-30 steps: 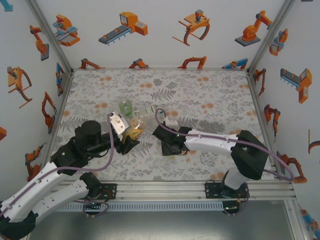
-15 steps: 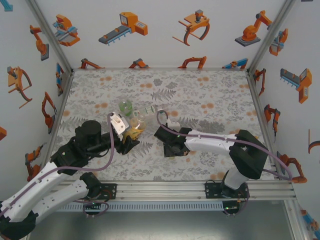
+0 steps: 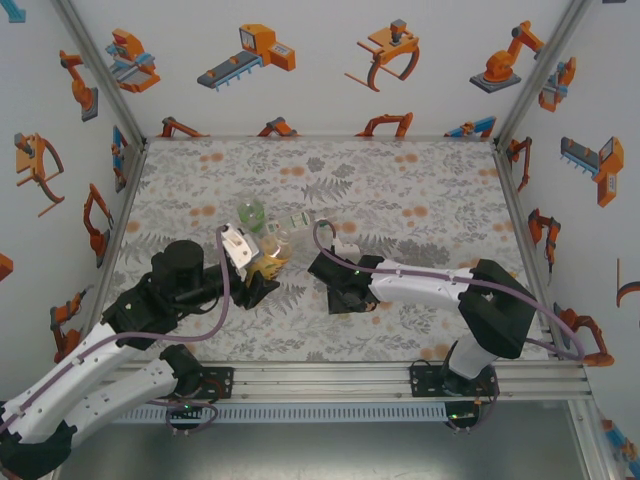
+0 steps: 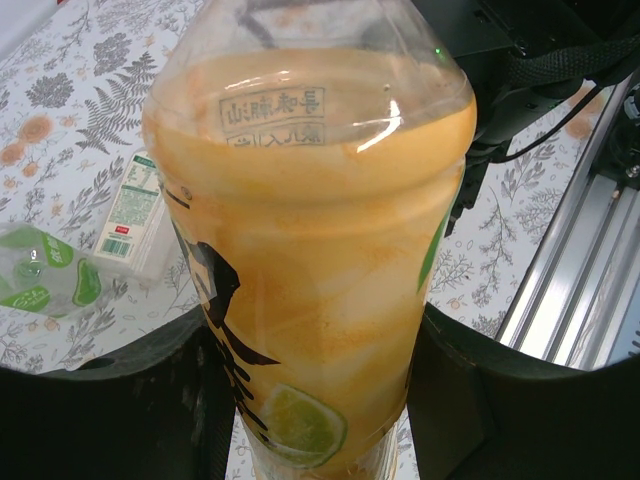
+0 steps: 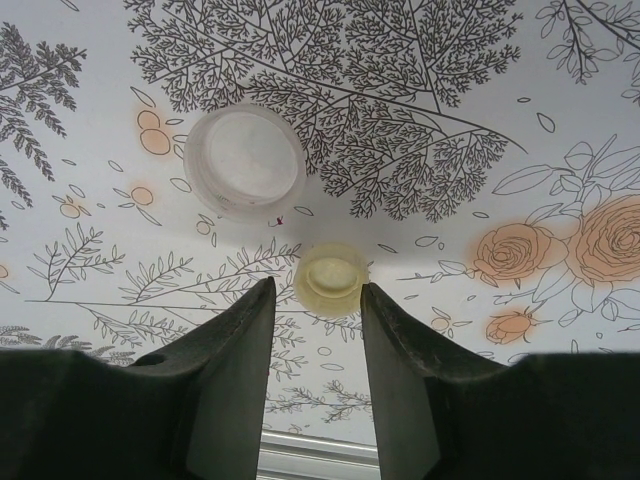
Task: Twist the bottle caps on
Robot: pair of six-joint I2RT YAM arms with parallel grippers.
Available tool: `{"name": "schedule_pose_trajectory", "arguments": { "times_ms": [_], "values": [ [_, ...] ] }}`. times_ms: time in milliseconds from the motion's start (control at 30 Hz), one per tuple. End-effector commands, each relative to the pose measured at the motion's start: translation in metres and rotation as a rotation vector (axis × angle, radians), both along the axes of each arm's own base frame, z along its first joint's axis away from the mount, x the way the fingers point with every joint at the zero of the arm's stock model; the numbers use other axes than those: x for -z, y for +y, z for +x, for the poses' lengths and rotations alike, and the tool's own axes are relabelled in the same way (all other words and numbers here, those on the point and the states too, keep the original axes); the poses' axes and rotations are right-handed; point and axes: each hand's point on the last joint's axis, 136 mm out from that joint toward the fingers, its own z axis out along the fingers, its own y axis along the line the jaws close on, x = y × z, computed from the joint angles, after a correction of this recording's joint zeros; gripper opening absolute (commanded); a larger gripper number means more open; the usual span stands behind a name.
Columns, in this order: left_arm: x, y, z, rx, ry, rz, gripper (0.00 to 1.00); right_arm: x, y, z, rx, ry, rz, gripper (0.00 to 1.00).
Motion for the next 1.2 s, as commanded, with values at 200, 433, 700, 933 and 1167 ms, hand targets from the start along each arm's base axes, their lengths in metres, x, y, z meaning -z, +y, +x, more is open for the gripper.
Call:
{"name": "schedule_pose_trajectory", "arguments": {
  "times_ms": [200,433,700,933,1167],
  "values": [
    [-0.002,-0.002,0.003,-0.005,0.005,-0.017,0.0,0.009,-0.007,0.0,0.019,0.009,-0.026,0.43],
    [-0.004,-0.002,0.003,-0.007,0.003,-0.021,0.0,0.013,-0.009,-0.001,0.024,0.02,-0.033,0.43],
    [-0.004,-0.002,0.003,-0.005,0.001,-0.021,0.0,0.019,-0.009,-0.002,0.025,0.036,-0.037,0.42],
    [-0.004,-0.002,0.003,-0.005,0.001,-0.021,0.0,0.029,-0.013,-0.003,0.045,0.064,-0.016,0.39],
    [-0.005,-0.001,0.003,-0.005,0.001,-0.019,0.0,0.015,-0.013,0.002,0.049,0.038,-0.003,0.43]
  ]
}}
